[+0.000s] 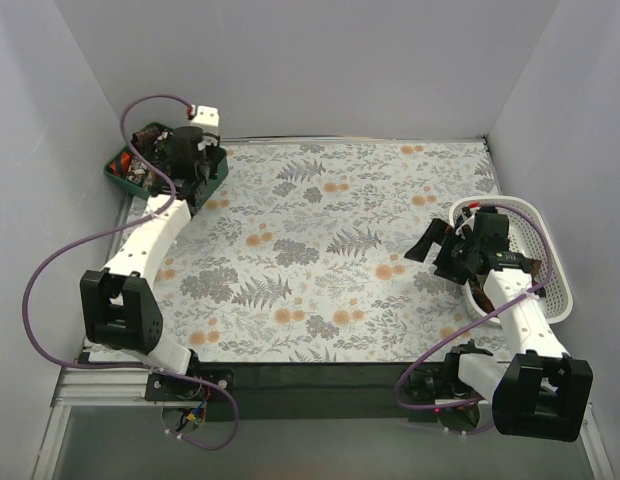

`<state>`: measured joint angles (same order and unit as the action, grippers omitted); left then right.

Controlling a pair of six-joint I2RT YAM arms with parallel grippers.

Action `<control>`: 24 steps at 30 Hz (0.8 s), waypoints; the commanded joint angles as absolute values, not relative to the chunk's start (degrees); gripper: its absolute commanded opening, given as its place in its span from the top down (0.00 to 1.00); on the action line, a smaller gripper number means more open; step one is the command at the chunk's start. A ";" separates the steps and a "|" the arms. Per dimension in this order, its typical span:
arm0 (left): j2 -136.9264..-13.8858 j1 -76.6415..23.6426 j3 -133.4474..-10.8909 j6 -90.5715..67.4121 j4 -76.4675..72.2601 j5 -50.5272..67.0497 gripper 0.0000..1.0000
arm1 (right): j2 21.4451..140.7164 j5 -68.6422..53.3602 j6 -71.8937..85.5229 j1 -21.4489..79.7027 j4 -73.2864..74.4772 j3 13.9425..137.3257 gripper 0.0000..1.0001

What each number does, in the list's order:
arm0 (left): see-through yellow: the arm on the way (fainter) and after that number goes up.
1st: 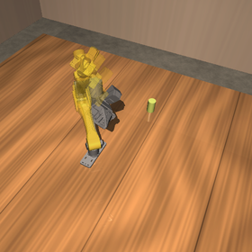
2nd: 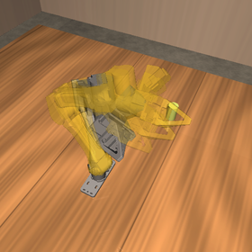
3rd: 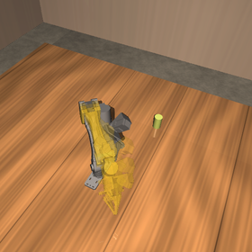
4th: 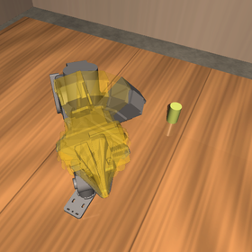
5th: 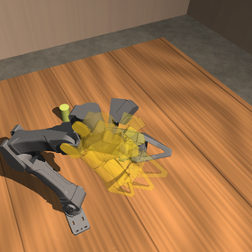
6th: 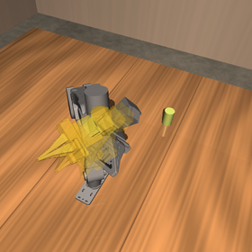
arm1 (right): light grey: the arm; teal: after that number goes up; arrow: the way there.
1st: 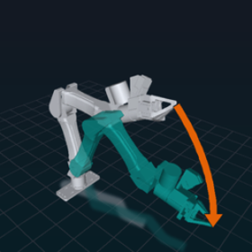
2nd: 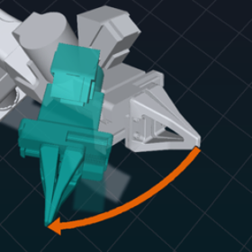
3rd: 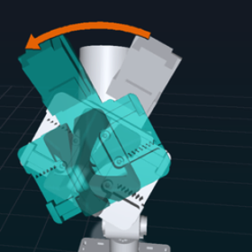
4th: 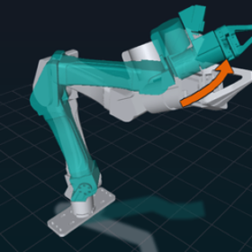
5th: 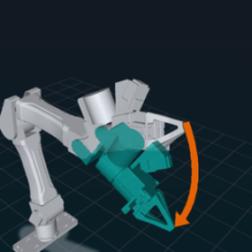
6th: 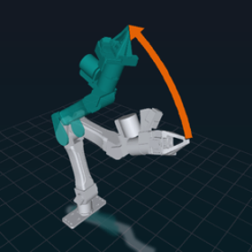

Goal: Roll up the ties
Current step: Place the rolled tie into the container

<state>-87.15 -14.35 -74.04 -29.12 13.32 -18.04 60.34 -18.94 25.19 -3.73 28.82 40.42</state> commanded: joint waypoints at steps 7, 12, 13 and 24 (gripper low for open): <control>-104.29 -0.71 -91.12 -17.24 10.11 -2.37 1.00 | 63.45 -27.86 20.13 -2.38 23.73 42.62 0.02; -113.72 1.65 -101.66 -12.67 9.84 -2.99 1.00 | 65.74 -29.26 19.07 -1.76 23.64 43.24 0.02; -116.34 1.67 -102.65 -11.96 9.93 -3.25 1.00 | 66.09 -29.35 18.90 -1.76 23.56 43.50 0.02; -124.36 2.02 -105.82 -8.96 10.54 2.61 1.00 | 68.55 -29.97 16.96 -1.76 23.73 45.61 0.02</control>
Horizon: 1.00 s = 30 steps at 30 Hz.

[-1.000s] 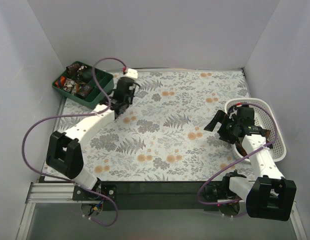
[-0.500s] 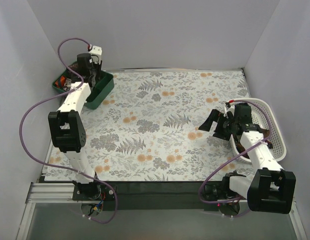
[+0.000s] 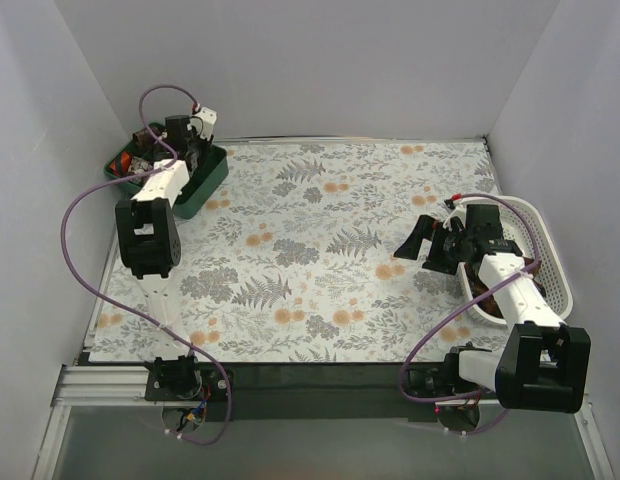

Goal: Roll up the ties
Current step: Place the rolled tie into the container

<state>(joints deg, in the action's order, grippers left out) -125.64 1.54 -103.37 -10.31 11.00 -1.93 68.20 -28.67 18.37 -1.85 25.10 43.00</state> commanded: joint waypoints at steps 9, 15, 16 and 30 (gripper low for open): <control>-125.59 6.41 -106.43 -13.62 11.60 18.36 1.00 | 68.99 -30.32 16.52 -1.76 23.73 45.79 0.02; -128.84 8.96 -108.37 -15.47 12.30 26.79 1.00 | 68.99 -31.11 16.52 -1.76 23.73 45.88 0.02; -129.28 9.05 -109.07 -15.82 12.30 27.85 1.00 | 68.91 -31.11 16.61 -1.76 23.64 45.79 0.02; -132.89 10.28 -111.88 -16.61 12.83 30.41 0.59 | 67.59 -31.46 16.35 -1.76 24.08 45.17 0.02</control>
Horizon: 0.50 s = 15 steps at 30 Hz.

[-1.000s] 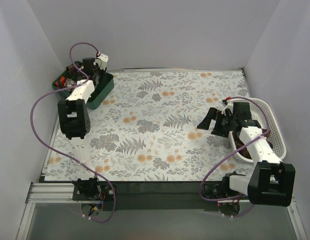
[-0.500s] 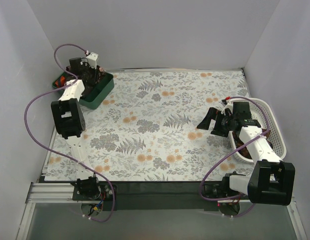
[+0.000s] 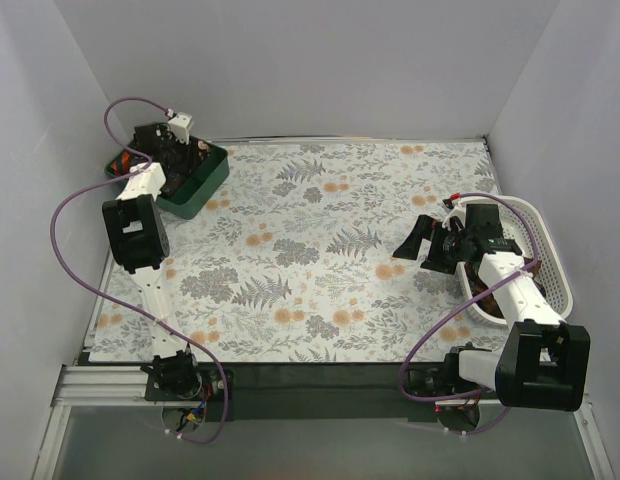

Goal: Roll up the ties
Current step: Place the rolled tie into the container

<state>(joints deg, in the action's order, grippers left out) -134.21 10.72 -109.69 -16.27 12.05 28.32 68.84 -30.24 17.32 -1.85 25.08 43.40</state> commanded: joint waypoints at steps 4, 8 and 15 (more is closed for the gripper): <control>-131.84 10.28 -111.45 -16.44 12.74 30.06 0.35 | 67.33 -31.64 16.44 -1.76 24.08 45.26 0.02; -129.91 10.28 -110.65 -16.61 12.31 29.79 0.23 | 66.97 -31.90 16.52 -1.76 24.08 45.44 0.02; -125.17 10.28 -110.48 -19.51 12.22 26.64 0.15 | 66.53 -32.34 16.44 -1.76 24.08 46.14 0.02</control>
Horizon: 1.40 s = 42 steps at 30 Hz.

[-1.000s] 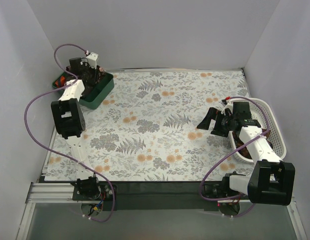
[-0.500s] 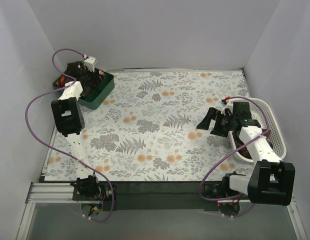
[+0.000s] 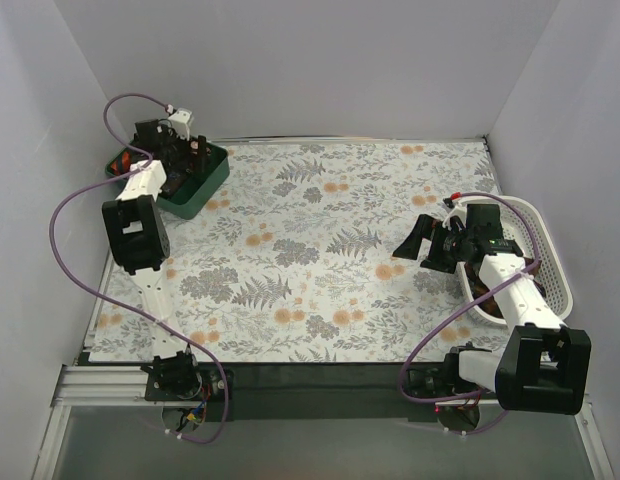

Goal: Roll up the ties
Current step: Place the rolled tie into the container

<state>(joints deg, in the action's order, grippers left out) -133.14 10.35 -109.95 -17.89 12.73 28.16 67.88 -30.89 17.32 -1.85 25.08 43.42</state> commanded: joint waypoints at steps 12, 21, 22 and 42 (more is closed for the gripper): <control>-103.56 9.05 -98.71 -31.80 16.16 14.16 0.17 | 63.64 -29.45 13.72 -1.76 28.56 52.64 0.02; -64.59 9.05 -72.98 -43.14 28.91 -1.90 0.11 | 62.41 -8.48 10.20 11.15 38.13 65.03 0.02; -61.03 8.88 -66.60 -43.94 30.66 -4.02 0.10 | 61.88 -6.26 10.20 14.21 39.71 65.74 0.02; -19.86 6.33 -54.22 -43.33 46.49 -7.12 0.02 | 36.07 6.94 13.62 23.47 40.96 52.30 0.02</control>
<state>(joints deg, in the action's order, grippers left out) -19.03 6.57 -52.45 -44.73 42.37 -6.50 41.76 4.36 12.53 23.29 42.09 54.00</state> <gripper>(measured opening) 0.979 0.985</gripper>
